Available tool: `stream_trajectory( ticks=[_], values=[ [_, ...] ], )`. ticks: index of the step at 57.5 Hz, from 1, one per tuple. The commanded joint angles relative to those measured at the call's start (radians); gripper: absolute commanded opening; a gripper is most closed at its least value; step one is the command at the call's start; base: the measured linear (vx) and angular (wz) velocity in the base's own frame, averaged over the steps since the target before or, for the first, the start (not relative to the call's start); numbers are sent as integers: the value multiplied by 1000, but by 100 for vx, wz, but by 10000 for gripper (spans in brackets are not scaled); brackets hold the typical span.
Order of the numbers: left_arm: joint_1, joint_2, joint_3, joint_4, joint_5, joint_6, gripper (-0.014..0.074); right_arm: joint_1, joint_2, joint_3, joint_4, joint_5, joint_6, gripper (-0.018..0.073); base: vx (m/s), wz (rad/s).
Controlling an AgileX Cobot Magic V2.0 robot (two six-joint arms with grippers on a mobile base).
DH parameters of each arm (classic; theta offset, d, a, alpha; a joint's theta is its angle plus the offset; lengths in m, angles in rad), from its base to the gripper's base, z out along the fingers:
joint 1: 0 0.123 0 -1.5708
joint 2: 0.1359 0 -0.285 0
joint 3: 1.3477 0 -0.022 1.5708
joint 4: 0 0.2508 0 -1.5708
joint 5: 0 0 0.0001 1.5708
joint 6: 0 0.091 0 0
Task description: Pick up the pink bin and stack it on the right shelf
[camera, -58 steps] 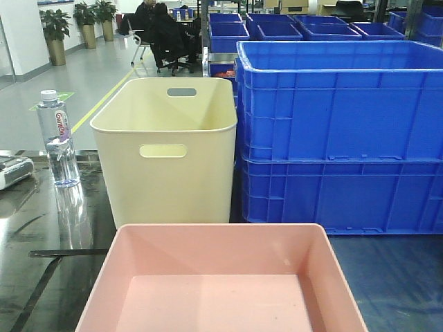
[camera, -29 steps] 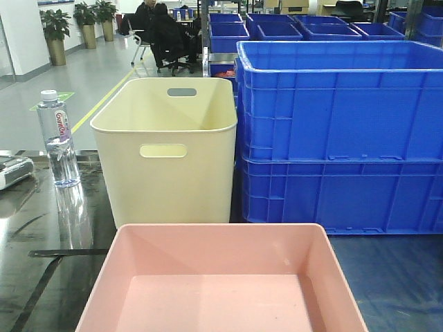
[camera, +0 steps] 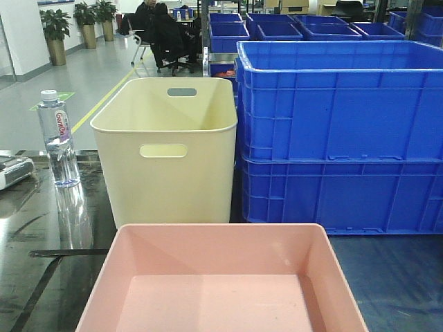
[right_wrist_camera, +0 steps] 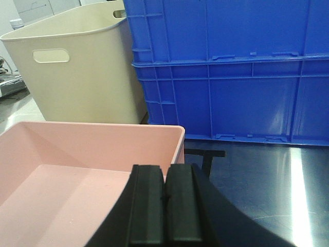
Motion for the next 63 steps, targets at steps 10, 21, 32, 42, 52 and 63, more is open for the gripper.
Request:
stream_trajectory(
  ticks=[10,21,32,42,52,63],
  values=[
    [2,-14,10,0,-77,-10,-8,0,1,-30,-10,-84,-7,-11,0,0],
    [2,-14,10,0,-77,-10,-8,0,-2,-30,-12,-90,-11,-11,0,0],
    [2,-14,10,0,-77,-10,-8,-90,-160,103,-51,-146,-64,-11,0,0],
    [2,-15,10,0,-77,-9,-8,-245,-357,405,-35,-204,-101,-11,0,0],
    [2,-15,10,0,-77,-9,-8,-283,-537,694,-35,-321,-101,-11,0,0],
    [2,-15,10,0,-76,-9,-8,-276,-576,715,-40,-209,-141,-11,0,0]
  ],
)
